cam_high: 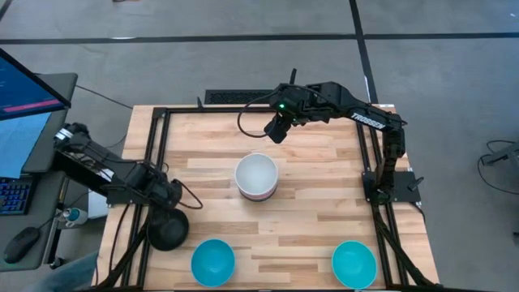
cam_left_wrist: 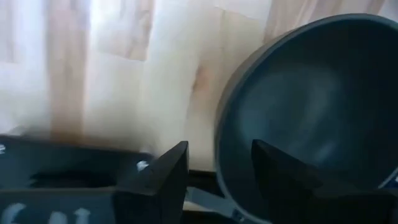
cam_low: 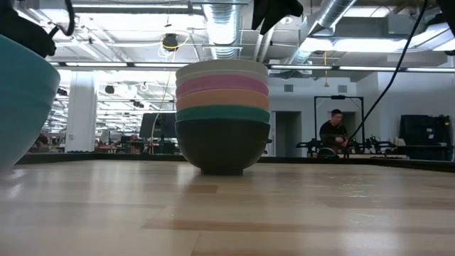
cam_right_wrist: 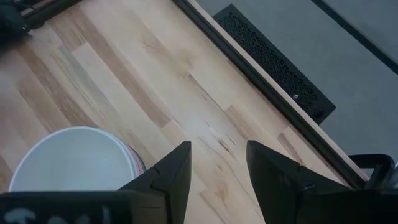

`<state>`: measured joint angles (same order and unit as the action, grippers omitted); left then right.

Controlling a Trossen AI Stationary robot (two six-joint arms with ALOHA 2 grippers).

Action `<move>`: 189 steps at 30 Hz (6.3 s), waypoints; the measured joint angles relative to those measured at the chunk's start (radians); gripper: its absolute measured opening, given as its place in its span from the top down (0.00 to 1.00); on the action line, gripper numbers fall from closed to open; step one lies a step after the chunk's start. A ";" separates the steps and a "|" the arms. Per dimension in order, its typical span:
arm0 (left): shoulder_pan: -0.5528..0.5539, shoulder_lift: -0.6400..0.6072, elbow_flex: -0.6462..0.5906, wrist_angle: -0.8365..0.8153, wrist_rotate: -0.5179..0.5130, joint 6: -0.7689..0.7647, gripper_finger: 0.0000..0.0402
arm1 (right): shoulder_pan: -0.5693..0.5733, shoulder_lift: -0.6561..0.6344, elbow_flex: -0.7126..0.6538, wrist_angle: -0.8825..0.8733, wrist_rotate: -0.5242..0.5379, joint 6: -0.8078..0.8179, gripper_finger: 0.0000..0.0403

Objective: Nest bowls inside each other
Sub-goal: Stack the black bowl on top of the white bowl, then stack the left blue bowl on top of the black bowl

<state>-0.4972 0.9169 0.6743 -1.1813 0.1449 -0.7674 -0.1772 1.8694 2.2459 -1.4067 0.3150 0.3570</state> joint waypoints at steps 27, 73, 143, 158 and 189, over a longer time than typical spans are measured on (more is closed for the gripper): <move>-0.066 0.000 -0.096 0.132 0.063 -0.103 0.98 | -0.016 0.000 0.000 -0.048 0.000 -0.026 0.56; 0.724 1.084 1.397 -0.214 0.039 0.894 1.00 | 0.011 -0.622 -0.814 0.201 0.094 0.342 0.58; 0.712 1.019 1.332 -0.160 -0.015 0.898 0.95 | 0.012 -0.626 -0.814 0.135 0.079 0.283 0.58; 0.707 0.887 1.366 -0.185 -0.175 0.904 0.89 | 0.011 -0.629 -0.813 0.120 0.090 0.281 0.58; -0.090 0.399 0.307 0.311 -0.142 -0.004 0.63 | 0.064 -0.708 -0.813 0.159 0.101 0.310 0.60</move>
<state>-0.5871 1.3156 0.9817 -0.8703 0.0031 -0.7710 -0.1127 1.1618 1.4334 -1.2480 0.4156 0.6670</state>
